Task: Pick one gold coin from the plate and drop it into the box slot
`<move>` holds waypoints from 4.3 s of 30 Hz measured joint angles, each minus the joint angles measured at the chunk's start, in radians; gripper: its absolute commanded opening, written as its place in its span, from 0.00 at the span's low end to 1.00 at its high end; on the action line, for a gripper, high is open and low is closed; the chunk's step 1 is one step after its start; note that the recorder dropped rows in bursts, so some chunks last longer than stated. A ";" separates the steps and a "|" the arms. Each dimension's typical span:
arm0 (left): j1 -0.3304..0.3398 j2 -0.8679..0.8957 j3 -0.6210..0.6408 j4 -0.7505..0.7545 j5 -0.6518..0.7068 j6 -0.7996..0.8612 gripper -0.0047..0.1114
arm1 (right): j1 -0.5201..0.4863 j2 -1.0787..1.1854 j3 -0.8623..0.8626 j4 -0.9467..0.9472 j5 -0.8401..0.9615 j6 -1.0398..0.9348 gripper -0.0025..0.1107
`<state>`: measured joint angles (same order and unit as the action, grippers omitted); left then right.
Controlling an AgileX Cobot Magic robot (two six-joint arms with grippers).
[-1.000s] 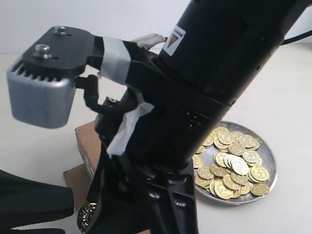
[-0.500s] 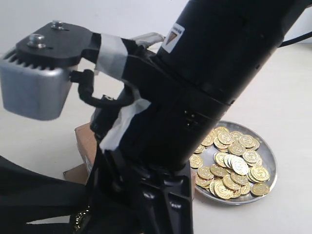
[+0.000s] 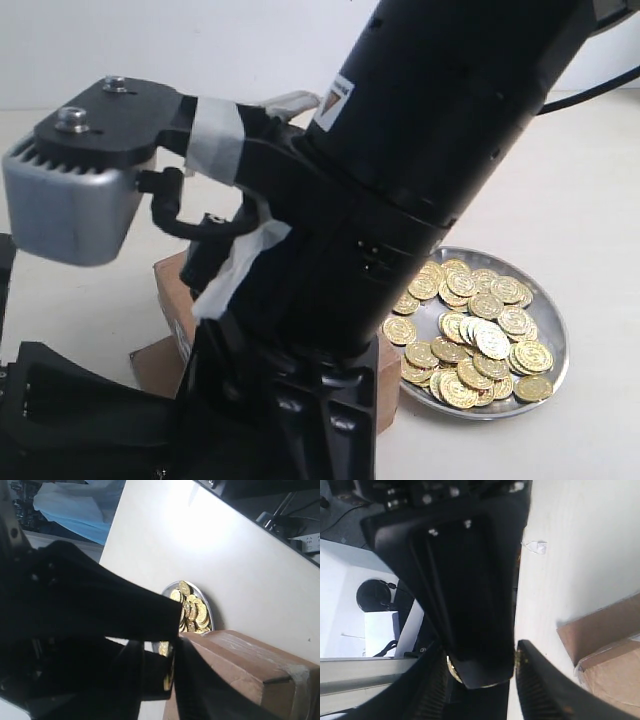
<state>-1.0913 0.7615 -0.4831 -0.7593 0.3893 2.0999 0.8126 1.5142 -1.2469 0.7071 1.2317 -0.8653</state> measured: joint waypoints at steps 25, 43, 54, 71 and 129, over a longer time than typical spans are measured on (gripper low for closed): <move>-0.001 0.019 -0.001 0.001 -0.057 -0.087 0.04 | 0.000 -0.062 0.000 -0.241 -0.006 0.133 0.58; 0.134 0.298 -0.168 -0.003 -0.251 -1.187 0.04 | 0.000 -0.477 0.000 -0.860 -0.090 0.792 0.57; 0.230 0.372 -0.315 0.063 0.055 -1.118 0.04 | 0.000 -0.499 0.063 -0.747 -0.142 0.690 0.57; 0.211 0.205 -0.261 -0.003 0.223 -0.326 0.04 | 0.000 -0.491 0.244 -0.448 -0.347 0.245 0.52; 0.302 0.575 -0.329 0.632 0.064 -0.015 0.04 | 0.000 -0.409 0.250 -0.546 -0.344 0.361 0.50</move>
<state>-0.7894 1.3367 -0.8122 -0.1277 0.4533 2.0852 0.8126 1.1055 -0.9967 0.1612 0.8873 -0.5040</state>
